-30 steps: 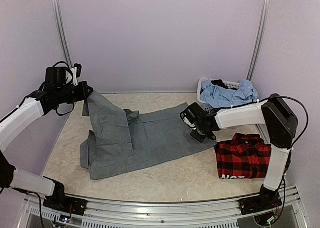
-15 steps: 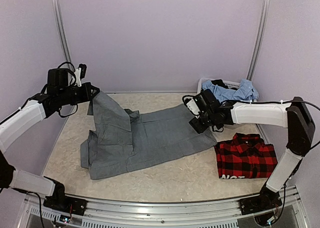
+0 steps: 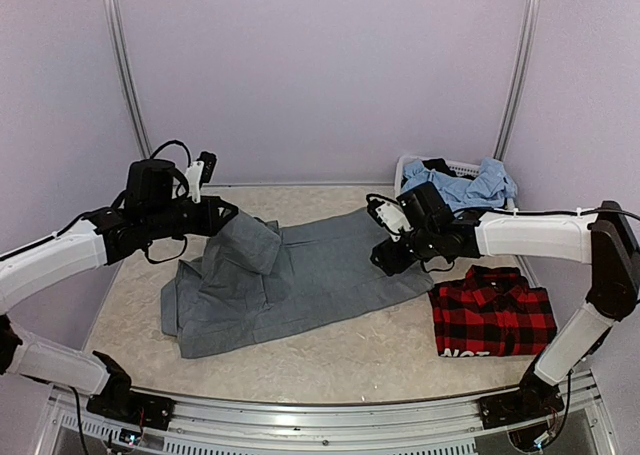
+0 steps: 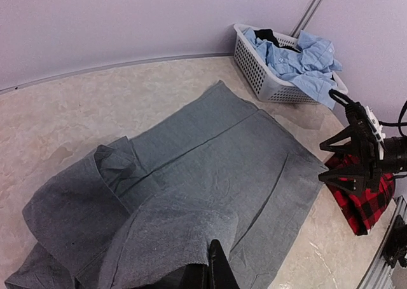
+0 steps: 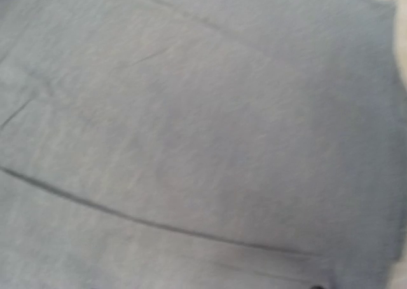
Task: Fold and stack the long sleeve shirts
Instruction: Fold the flattened shirt at the center of the board, then place the sleeve of the 1/3-folded shirt.
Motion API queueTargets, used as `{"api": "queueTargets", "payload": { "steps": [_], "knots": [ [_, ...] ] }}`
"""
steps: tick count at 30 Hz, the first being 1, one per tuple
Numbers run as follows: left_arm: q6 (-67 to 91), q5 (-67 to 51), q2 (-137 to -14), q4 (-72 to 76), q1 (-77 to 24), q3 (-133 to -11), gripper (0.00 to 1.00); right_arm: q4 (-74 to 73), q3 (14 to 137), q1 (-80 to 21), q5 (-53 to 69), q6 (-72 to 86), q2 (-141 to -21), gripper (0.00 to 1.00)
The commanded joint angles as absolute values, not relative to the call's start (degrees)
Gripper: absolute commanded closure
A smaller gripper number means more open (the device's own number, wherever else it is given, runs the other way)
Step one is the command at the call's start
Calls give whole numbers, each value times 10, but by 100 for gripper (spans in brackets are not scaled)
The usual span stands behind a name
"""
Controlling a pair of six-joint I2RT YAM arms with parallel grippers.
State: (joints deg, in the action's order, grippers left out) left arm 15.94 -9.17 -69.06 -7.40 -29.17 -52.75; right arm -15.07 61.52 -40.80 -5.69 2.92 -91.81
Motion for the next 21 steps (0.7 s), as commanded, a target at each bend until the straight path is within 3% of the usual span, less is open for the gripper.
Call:
{"api": "queueTargets", "payload": {
  "steps": [1, 14, 21],
  "knots": [
    [148, -63, -690, -54, -340, -506, 100, -125, 599, -409, -5, 67, -903, 33],
    [147, -54, -757, 18, -532, -398, 98, -117, 598, -409, 30, 128, -907, 33],
    [131, -73, -835, 2, -611, -415, 87, -106, 574, -409, 49, 155, -903, 32]
  ]
}}
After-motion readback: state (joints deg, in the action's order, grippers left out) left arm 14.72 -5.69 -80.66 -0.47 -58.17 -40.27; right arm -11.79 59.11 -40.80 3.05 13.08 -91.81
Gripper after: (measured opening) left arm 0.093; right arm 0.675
